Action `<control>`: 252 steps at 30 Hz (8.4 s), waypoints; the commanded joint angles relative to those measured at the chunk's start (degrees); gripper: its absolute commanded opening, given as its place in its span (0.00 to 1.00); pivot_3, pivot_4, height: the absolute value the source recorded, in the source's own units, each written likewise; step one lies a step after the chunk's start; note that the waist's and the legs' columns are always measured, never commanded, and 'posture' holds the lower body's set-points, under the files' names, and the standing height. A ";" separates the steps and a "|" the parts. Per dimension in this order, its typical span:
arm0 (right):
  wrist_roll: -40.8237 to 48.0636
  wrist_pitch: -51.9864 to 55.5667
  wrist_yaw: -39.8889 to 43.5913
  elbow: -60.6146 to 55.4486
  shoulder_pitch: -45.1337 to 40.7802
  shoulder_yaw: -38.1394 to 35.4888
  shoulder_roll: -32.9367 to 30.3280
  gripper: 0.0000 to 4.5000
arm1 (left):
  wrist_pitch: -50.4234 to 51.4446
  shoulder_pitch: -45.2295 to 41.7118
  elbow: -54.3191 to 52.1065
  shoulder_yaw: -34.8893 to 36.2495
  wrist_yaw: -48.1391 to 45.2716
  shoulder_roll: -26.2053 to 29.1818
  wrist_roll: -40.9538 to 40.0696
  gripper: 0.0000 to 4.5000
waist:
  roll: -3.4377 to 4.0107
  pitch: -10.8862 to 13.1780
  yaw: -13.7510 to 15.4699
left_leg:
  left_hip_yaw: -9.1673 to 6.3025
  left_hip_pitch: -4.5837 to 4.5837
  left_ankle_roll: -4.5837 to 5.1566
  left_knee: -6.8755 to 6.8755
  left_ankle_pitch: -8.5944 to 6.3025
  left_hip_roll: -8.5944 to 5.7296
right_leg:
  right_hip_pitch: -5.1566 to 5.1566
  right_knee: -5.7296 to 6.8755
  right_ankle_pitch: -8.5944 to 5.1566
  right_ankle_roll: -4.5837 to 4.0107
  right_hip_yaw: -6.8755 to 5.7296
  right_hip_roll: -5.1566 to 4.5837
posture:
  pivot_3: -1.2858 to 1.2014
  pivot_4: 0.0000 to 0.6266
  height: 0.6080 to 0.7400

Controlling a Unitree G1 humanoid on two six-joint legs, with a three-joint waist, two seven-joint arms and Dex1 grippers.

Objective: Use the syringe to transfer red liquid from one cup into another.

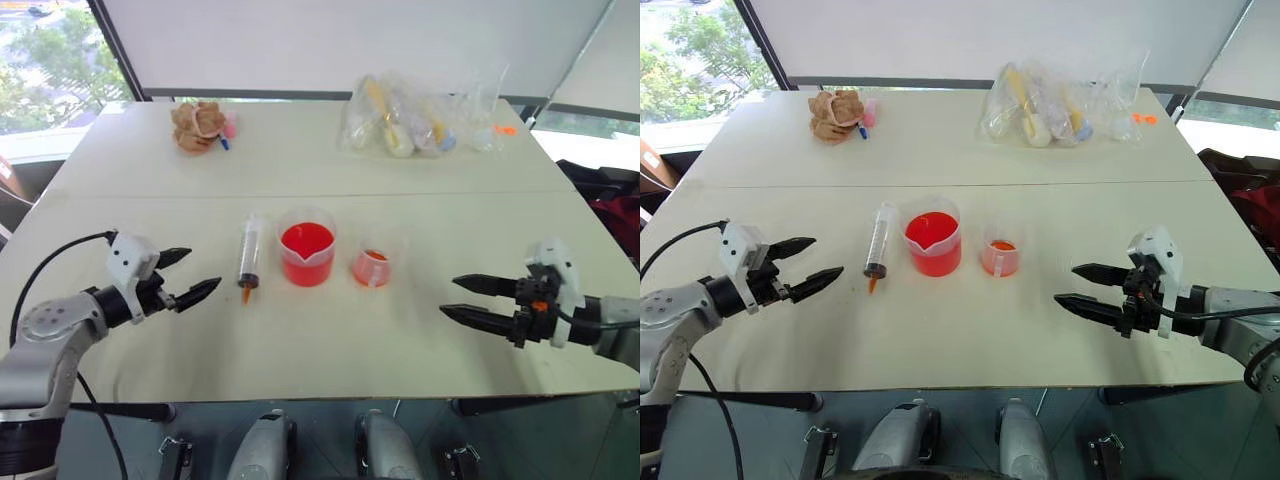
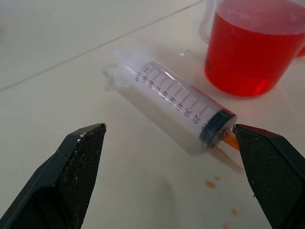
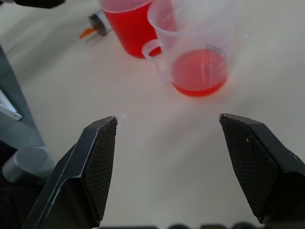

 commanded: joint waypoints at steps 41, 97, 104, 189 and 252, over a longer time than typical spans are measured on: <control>5.78 2.11 -7.82 -10.53 -14.78 0.79 0.28 0.80 | 53.75 -40.31 8.14 -15.07 18.96 -2.58 -2.50 0.99 | -0.08 0.04 -0.23 | -0.02 0.06 0.02 -0.65 0.00 -0.12 | -0.20 -0.03 0.10 0.39 -0.14 0.26 | 0.52 0.24 1.00; -11.89 -8.73 -29.96 -3.36 -47.99 16.65 13.06 0.80 | 6.69 -39.46 -4.90 -10.72 17.69 -27.91 -2.02 0.31 | -0.22 0.11 -0.18 | 0.05 -0.09 -0.45 -0.66 0.28 -0.20 | -0.43 0.03 0.15 0.42 -0.05 0.14 | 0.52 0.24 1.00; -20.15 -12.73 -30.65 1.63 -50.86 22.36 19.73 0.80 | 0.52 -32.51 -5.62 -18.39 15.19 -25.91 4.90 0.31 | -0.20 0.10 -0.34 | 0.07 -0.08 -0.53 -0.67 0.33 -0.19 | -0.46 0.03 0.15 0.42 -0.03 0.19 | 0.52 0.24 1.00; -27.14 -16.05 -19.48 3.97 -40.96 18.22 20.68 0.70 | -9.20 -26.85 5.99 -16.16 19.34 -31.49 6.98 0.31 | -0.16 0.08 -0.41 | 0.04 -0.02 -0.30 -0.67 0.20 -0.17 | -0.40 0.05 0.16 0.42 -0.04 0.24 | 0.52 0.24 1.00; -17.81 -7.05 -17.32 -3.74 -36.22 -3.32 -2.58 0.70 | -20.55 -39.46 18.60 -26.97 18.77 -50.76 11.96 0.31 | -0.13 0.07 -0.04 | 0.11 0.03 -0.15 -0.66 0.13 -0.16 | -0.29 -0.03 0.16 0.42 -0.02 0.31 | 0.52 0.24 1.00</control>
